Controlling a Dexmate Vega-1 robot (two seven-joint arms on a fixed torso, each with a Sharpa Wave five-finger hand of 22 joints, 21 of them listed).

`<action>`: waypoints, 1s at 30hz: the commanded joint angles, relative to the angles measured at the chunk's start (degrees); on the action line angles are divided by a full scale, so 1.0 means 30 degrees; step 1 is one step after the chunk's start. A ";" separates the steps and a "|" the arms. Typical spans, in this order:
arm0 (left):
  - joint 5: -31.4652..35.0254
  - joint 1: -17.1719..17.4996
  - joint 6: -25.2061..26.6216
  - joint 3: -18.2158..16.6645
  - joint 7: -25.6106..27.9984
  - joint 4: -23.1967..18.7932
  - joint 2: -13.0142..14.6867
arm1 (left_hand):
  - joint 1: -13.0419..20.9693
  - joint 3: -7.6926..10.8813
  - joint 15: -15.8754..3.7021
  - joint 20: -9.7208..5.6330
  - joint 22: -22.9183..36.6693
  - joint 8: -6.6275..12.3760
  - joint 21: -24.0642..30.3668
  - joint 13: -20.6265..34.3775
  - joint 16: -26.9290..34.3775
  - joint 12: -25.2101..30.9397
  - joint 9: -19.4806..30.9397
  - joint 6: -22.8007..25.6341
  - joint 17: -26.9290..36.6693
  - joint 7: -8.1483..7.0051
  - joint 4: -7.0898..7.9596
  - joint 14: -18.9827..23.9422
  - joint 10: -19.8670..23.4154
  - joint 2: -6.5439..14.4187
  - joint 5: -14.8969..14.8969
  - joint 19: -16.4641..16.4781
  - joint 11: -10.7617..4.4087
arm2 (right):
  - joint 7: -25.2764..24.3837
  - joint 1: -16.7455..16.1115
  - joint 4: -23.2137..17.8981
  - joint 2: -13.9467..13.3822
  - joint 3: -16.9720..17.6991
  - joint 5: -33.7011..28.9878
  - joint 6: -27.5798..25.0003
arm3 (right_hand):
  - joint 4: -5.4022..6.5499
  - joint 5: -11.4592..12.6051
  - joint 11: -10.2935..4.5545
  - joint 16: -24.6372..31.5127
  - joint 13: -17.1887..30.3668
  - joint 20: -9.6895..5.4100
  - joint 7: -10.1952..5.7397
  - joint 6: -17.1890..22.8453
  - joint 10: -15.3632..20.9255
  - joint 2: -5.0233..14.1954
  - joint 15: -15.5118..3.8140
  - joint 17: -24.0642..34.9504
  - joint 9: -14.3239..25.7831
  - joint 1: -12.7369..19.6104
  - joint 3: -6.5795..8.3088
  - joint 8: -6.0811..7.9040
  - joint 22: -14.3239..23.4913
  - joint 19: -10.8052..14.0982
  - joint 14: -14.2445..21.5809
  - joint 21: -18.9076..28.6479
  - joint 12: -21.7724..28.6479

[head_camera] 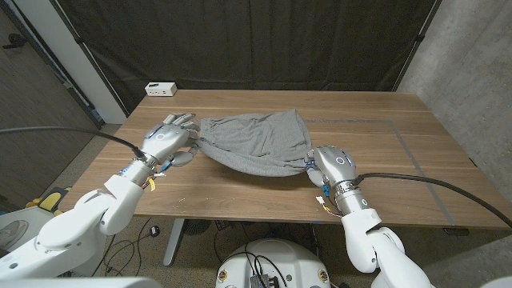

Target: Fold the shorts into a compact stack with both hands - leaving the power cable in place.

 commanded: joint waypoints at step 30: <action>0.0111 -0.1828 -0.1486 -0.1623 -0.1475 0.0011 -0.4174 | -0.0732 0.1190 -0.1283 0.0351 0.0005 0.7921 0.0297 -0.0199 -0.0139 0.0146 0.4856 0.1816 0.0053 0.1671 -0.0244 0.0337 0.0390 -0.0592 0.2527 -0.0160 -0.0049 | -0.1130 0.3666 0.1811 0.0451 0.0462 -0.0508 0.1513 | 0.0117 0.1189 0.0164 -0.0428 0.1274 0.0072 -0.0151 -0.0310 0.0083 -0.0517 -0.1308 0.1684 0.0632 -0.0825 0.1711 0.0211 0.0096 -0.0274 0.0125 0.1013 0.0199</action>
